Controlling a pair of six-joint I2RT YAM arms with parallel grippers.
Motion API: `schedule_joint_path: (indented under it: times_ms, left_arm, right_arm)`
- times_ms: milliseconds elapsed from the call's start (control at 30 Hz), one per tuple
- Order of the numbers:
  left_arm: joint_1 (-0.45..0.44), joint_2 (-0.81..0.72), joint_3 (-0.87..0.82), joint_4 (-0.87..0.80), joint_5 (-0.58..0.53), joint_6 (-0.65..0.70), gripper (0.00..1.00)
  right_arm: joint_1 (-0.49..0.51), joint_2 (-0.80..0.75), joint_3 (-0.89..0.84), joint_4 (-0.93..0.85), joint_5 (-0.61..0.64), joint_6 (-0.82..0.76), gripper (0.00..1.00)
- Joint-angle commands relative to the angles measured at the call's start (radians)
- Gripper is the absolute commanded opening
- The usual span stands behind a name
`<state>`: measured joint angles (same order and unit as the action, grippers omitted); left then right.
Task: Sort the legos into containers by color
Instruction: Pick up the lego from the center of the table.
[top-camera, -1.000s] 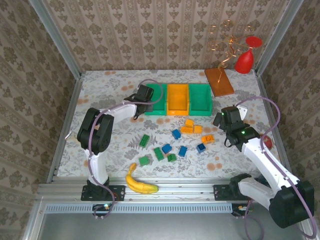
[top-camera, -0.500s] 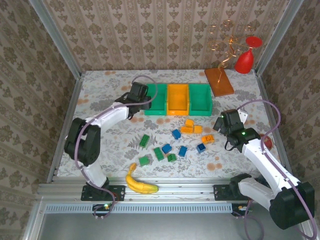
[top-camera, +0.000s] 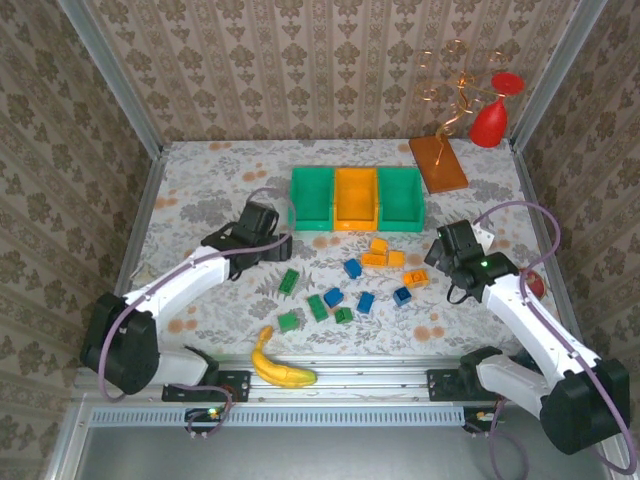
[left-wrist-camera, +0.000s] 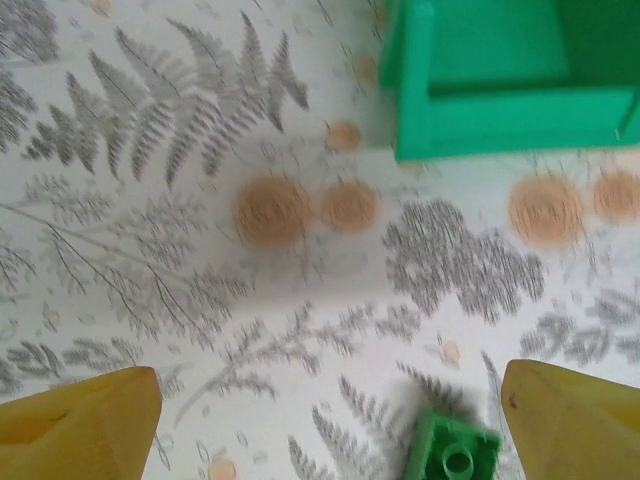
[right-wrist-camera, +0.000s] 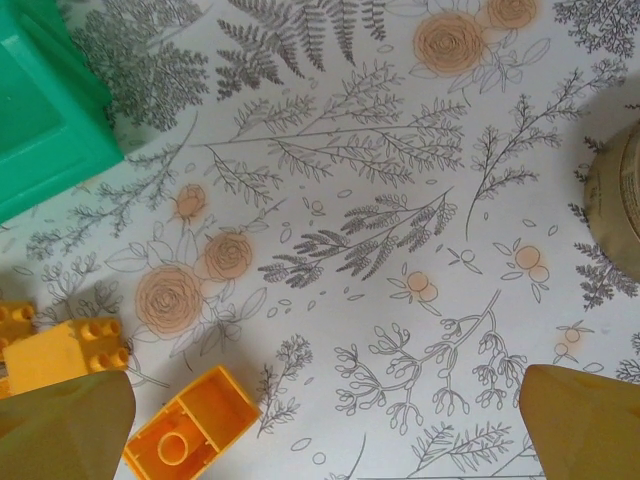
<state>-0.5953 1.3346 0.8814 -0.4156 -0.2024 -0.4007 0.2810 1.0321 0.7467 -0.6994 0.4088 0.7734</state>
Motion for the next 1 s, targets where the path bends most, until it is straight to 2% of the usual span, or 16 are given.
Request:
schedule_joint_path:
  times_ms: [0, 267, 533, 967]
  left_arm:
    - [-0.051, -0.034, -0.032, -0.104, 0.019, -0.013, 0.89]
    - [-0.134, -0.026, -0.095, -0.11, 0.073, -0.043, 0.85]
    - [-0.143, 0.027, -0.127, -0.084, 0.097, -0.057, 0.8]
    - [-0.142, 0.108, -0.108, -0.089, 0.063, -0.042, 0.78]
  right_arm:
    - [0.018, 0.028, 0.044, -0.057, 0.032, 0.051, 1.0]
    - [0.062, 0.075, 0.063, -0.068, 0.058, 0.073, 1.0]
    - [0.081, 0.104, 0.079, -0.063, 0.063, 0.074, 1.0]
    - [0.086, 0.114, 0.082, -0.046, 0.07, 0.073, 1.0]
